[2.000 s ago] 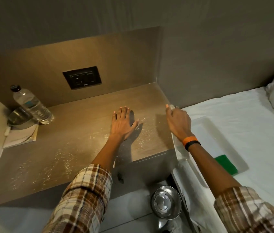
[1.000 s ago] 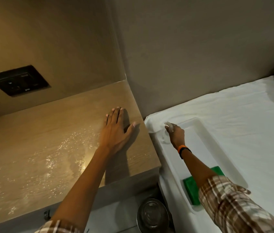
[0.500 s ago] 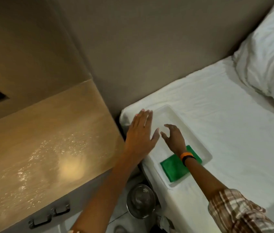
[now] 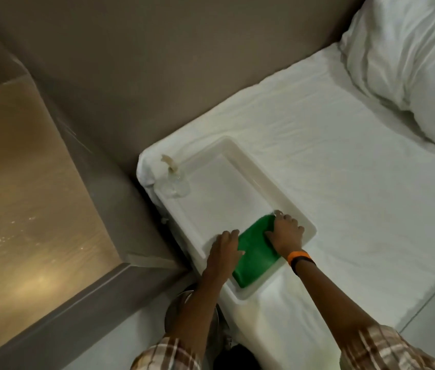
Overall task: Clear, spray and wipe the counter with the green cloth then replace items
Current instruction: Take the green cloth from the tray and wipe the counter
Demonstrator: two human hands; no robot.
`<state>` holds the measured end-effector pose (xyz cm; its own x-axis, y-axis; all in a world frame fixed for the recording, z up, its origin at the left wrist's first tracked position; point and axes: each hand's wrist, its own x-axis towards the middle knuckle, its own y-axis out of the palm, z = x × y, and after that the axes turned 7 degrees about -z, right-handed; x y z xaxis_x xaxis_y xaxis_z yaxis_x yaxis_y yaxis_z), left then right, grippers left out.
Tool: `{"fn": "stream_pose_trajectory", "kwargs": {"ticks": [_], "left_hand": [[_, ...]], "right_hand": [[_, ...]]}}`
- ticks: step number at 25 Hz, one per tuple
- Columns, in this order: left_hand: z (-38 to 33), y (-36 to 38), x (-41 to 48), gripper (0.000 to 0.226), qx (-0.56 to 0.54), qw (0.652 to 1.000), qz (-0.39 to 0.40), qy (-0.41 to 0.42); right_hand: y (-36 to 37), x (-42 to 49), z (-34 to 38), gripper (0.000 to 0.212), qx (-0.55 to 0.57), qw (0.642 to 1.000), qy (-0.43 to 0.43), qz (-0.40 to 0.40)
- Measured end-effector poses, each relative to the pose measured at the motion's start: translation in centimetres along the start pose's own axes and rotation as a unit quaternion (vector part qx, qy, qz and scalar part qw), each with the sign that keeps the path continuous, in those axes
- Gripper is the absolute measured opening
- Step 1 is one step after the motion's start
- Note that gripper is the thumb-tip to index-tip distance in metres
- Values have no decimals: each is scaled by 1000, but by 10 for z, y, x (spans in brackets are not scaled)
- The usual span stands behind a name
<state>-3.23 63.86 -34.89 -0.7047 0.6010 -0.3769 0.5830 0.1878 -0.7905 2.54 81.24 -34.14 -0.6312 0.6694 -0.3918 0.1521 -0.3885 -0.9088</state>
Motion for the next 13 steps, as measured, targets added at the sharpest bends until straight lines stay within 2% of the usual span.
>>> {"fn": "stream_pose_trajectory", "kwargs": {"ticks": [2, 4, 9, 13], "left_hand": [[-6, -2, 5, 33, -63, 998, -1, -31], [-18, -21, -1, 27, -101, 994, -5, -44], [-46, -118, -63, 24, -212, 975, -69, 8], [-52, -227, -136, 14, -297, 938, -168, 61]], "right_hand": [[-3, 1, 0, 36, 33, 999, -22, 9], [-21, -10, 3, 16, 114, 993, -26, 11], [-125, -74, 33, 18, 342, 939, 42, -18], [-235, -145, 92, 25, 416, 906, -53, -52]]}}
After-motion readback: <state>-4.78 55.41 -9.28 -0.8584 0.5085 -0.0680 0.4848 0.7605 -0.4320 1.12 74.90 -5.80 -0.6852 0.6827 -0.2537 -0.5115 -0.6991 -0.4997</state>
